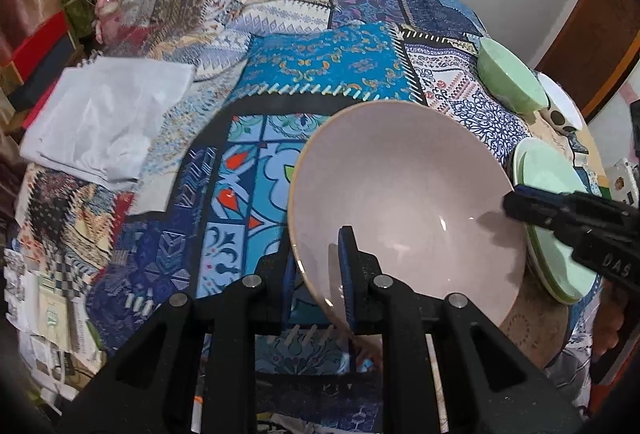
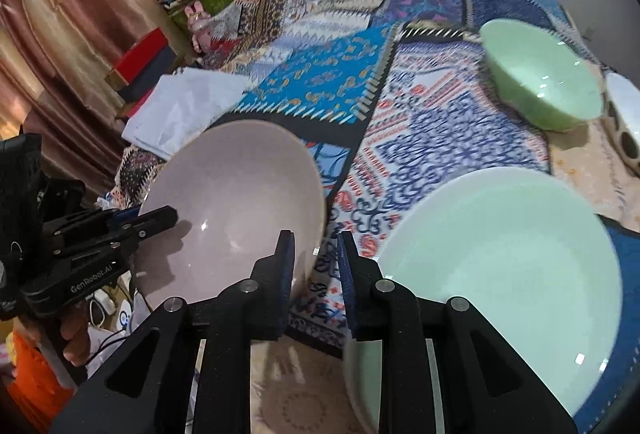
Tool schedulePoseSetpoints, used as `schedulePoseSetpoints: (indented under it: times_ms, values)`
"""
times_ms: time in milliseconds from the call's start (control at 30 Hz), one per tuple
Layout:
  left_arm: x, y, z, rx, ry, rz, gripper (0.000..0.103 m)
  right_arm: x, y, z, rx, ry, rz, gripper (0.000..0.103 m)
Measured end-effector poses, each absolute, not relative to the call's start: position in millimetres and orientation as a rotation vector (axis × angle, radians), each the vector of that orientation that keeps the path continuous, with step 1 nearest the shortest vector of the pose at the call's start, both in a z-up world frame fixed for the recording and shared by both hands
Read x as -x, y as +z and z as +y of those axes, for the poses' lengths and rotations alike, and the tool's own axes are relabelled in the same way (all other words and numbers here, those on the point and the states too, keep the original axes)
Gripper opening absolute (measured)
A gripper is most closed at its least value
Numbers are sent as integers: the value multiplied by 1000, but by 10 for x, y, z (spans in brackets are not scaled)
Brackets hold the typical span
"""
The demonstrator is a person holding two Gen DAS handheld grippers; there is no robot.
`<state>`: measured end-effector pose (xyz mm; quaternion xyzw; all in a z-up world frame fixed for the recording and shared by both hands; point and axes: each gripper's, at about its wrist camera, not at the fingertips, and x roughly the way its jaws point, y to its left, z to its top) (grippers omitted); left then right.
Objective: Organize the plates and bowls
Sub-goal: 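Lower the pink bowl onto the pale green plate and open both grippers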
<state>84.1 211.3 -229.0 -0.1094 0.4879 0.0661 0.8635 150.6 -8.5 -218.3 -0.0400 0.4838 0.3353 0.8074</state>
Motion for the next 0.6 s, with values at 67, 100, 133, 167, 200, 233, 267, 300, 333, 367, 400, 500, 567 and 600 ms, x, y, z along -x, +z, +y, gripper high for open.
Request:
schedulePoseSetpoints:
  times_ms: [67, 100, 133, 167, 200, 233, 267, 300, 333, 367, 400, 500, 567, 600]
  values:
    - [-797, -2188, 2096, 212, 144, 1002, 30, -1486, -2102, -175, 77, 707, 1013, 28]
    - [-776, -2132, 2085, 205, 147, 990, 34, -1480, -2060, -222, 71, 702, 1001, 30]
    - [-761, -2080, 2073, 198, 149, 978, 38, -1471, -2010, -276, 64, 692, 985, 33]
    - [-740, -2003, 2051, 188, 150, 960, 40, -1464, -1969, -319, 62, 681, 971, 35]
    - [-732, -1936, 2030, 180, 150, 945, 42, -1465, -1923, -366, 63, 671, 957, 36]
    - [-724, -1871, 2002, 173, 149, 931, 44, -1461, -1863, -427, 62, 663, 940, 37]
    - [-719, -1808, 1973, 166, 147, 917, 45, -1467, -1829, -461, 62, 658, 931, 39]
    - [-716, -1742, 1937, 159, 143, 902, 47, -1468, -1781, -511, 60, 651, 918, 41]
    - [-729, -1688, 1904, 155, 140, 890, 50, -1470, -1720, -575, 56, 642, 900, 44]
    - [-738, -1615, 1853, 149, 135, 873, 52, -1465, -1690, -606, 56, 636, 889, 47]
    - [-750, -1557, 1809, 144, 129, 858, 55, -1467, -1645, -650, 54, 629, 876, 48]
    - [-816, -1382, 1652, 113, 112, 811, 62, -1498, -1512, -798, 40, 611, 841, 51]
    - [-875, -1281, 1550, 100, 96, 784, 67, -1543, -1423, -905, 27, 597, 822, 52]
    - [-911, -1239, 1507, 98, 84, 776, 71, -1563, -1395, -942, 22, 593, 817, 52]
